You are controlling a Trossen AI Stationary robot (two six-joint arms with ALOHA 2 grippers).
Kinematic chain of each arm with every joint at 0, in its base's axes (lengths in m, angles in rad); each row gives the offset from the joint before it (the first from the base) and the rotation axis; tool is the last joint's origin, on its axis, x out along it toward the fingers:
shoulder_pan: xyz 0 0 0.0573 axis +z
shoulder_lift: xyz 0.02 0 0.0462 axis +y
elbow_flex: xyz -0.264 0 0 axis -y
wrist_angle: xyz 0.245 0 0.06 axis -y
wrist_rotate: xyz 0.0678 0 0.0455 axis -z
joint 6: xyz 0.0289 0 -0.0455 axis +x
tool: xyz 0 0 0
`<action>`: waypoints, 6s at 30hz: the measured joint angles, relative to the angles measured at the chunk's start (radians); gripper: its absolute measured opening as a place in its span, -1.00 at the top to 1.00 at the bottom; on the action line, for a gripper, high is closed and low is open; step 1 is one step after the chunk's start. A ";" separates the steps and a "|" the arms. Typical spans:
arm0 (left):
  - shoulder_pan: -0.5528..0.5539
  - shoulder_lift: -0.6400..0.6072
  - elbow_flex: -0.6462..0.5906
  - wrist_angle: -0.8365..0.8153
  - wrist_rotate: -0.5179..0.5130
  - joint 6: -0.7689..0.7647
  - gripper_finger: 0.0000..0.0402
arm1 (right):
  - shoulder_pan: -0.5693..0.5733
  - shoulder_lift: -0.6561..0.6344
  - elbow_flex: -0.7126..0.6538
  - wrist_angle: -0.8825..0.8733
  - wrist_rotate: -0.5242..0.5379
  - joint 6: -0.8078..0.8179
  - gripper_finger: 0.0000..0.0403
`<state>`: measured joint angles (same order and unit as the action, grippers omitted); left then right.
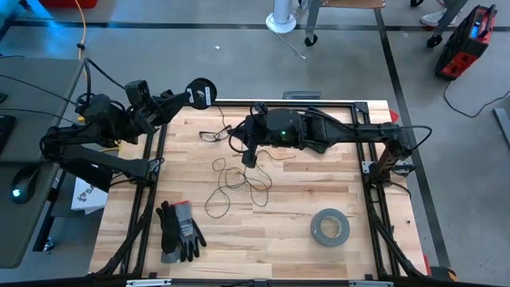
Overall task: Coil cords
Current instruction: Coil the black wire on the black spool
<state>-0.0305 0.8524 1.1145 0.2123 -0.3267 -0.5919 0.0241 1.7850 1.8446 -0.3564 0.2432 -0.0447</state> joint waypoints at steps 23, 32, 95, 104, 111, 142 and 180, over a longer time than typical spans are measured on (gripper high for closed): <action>0.000 0.000 0.000 0.004 0.000 0.000 1.00 | -0.006 0.001 0.000 0.045 0.019 -0.006 0.42; 0.000 0.000 0.000 0.010 -0.001 0.001 1.00 | -0.025 0.001 0.000 0.018 0.008 -0.006 0.41; 0.000 0.000 0.000 0.026 -0.025 -0.007 1.00 | -0.051 0.004 0.000 0.051 -0.091 -0.005 0.61; 0.000 0.000 0.000 0.026 -0.025 -0.007 1.00 | -0.052 0.004 0.000 0.045 -0.098 -0.006 0.61; 0.000 0.000 0.000 0.026 -0.025 -0.007 1.00 | -0.055 0.004 0.000 0.016 -0.112 -0.008 0.61; 0.000 0.076 0.001 0.147 -0.047 -0.176 1.00 | 0.003 0.039 0.000 0.279 -0.171 -0.008 1.00; -0.022 0.098 0.000 0.116 -0.036 -0.359 1.00 | 0.029 0.064 0.000 0.538 -0.301 -0.095 1.00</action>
<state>-0.0528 0.9503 1.1146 0.3283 -0.3622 -0.9505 0.0529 1.8492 1.8442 0.1819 -0.0578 -0.1398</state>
